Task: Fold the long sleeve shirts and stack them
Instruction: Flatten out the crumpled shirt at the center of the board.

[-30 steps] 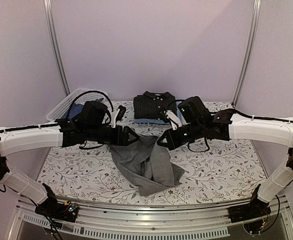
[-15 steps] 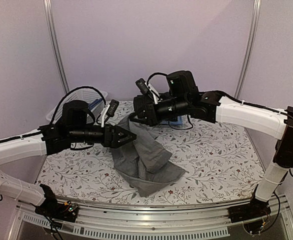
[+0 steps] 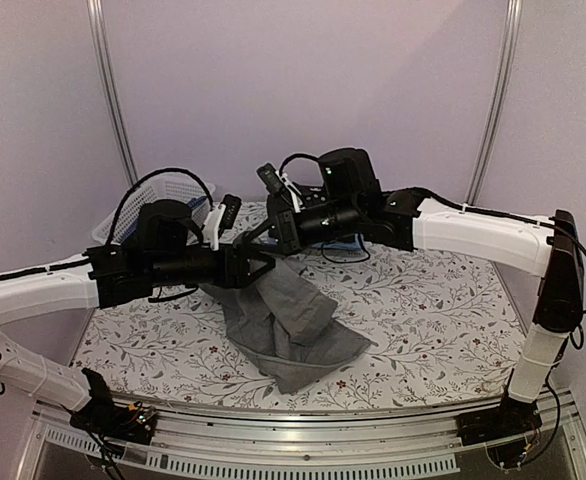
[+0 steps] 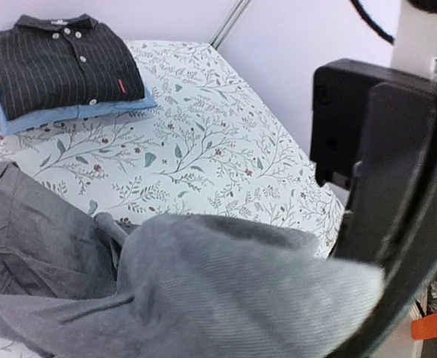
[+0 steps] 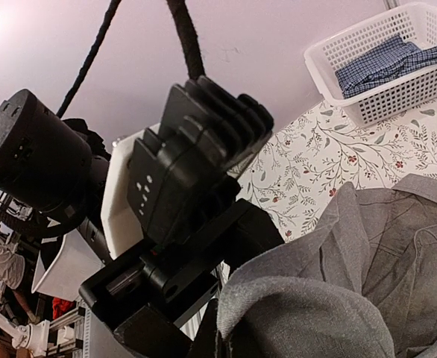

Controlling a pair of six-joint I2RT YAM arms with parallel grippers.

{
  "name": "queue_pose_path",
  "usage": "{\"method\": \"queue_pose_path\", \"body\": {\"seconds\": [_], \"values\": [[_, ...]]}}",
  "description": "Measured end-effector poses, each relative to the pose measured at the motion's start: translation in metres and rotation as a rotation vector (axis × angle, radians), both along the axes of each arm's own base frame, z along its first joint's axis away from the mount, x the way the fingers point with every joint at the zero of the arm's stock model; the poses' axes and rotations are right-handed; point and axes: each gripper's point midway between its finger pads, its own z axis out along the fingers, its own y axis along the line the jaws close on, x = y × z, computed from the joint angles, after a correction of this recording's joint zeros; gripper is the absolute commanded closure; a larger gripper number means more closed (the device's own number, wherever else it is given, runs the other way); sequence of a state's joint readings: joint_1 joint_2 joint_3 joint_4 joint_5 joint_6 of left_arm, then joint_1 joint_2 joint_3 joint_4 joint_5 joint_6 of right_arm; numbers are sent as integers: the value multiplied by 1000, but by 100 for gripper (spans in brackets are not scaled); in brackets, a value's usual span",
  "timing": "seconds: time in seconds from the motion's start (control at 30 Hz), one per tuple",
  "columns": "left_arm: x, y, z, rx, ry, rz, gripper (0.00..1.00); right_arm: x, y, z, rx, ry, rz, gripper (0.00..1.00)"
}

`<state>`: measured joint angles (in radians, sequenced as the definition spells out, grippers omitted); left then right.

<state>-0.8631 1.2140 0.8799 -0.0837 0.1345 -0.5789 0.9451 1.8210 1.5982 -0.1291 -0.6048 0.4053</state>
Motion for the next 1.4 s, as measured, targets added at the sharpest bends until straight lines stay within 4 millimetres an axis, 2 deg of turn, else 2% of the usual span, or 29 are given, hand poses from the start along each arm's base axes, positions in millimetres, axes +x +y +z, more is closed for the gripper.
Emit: {"method": "queue_pose_path", "body": {"seconds": [0.1,0.13,0.2,0.27,0.47,0.57,0.7,0.9,1.0,1.23,1.4], "values": [[0,-4,7,-27,-24,9,93,0,1,-1,1,8,-4,99],[0,-5,9,-28,-32,17,100,1,2,0,3,8,-10,97],[2,-3,9,-32,-30,42,100,4,2,0,3,6,-24,91],[6,4,9,-25,-33,89,100,6,1,0,0,3,-36,79],[13,51,0,9,6,317,100,21,-4,-5,-12,-16,-100,44],[13,78,-5,28,39,443,100,32,-16,-18,-44,-20,-154,35],[10,112,-21,63,99,595,100,54,-47,-41,-103,-10,-253,32],[-4,161,-63,155,209,794,100,91,-100,-83,-205,12,-433,31],[-9,175,-74,171,242,845,100,100,-117,-105,-263,22,-497,31],[-12,192,-92,176,289,915,100,112,-129,-149,-382,33,-572,32],[-12,193,-93,168,296,922,100,115,-130,-204,-494,80,-570,33]]}}
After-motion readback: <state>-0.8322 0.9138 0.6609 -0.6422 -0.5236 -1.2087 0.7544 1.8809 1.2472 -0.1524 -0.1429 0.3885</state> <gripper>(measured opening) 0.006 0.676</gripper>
